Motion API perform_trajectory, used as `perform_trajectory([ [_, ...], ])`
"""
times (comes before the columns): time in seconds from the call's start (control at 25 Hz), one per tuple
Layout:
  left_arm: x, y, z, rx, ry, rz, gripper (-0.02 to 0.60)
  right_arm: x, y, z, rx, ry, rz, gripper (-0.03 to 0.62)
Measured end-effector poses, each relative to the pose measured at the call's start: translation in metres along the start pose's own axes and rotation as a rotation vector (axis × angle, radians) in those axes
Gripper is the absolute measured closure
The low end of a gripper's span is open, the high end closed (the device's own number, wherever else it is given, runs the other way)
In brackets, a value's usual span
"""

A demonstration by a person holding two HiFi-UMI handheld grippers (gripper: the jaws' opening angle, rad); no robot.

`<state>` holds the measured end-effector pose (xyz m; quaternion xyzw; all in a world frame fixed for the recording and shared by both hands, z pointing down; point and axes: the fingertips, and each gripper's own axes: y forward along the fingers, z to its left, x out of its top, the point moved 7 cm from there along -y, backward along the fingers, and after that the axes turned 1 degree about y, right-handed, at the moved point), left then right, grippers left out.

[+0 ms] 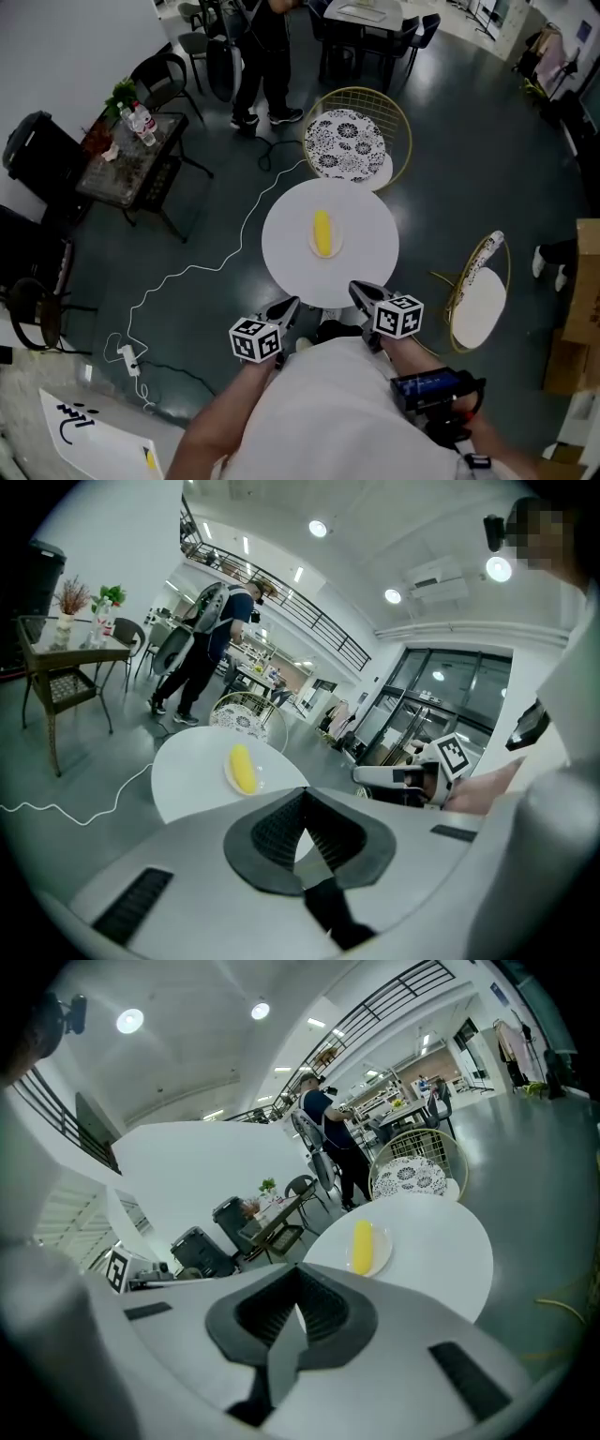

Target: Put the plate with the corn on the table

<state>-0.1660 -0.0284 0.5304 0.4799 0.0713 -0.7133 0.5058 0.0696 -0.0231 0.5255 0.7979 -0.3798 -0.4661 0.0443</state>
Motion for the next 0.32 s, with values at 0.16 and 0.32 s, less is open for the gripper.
perform_trajectory([
  [0.16, -0.004, -0.003, -0.002, -0.006, -0.001, -0.005, 0.575, -0.004, -0.008, 0.003, 0.000, -0.004, -0.014, 0.588],
  [0.32, -0.009, -0.004, -0.005, -0.002, -0.006, -0.010, 0.575, -0.008, -0.015, 0.004, 0.005, -0.008, -0.020, 0.588],
])
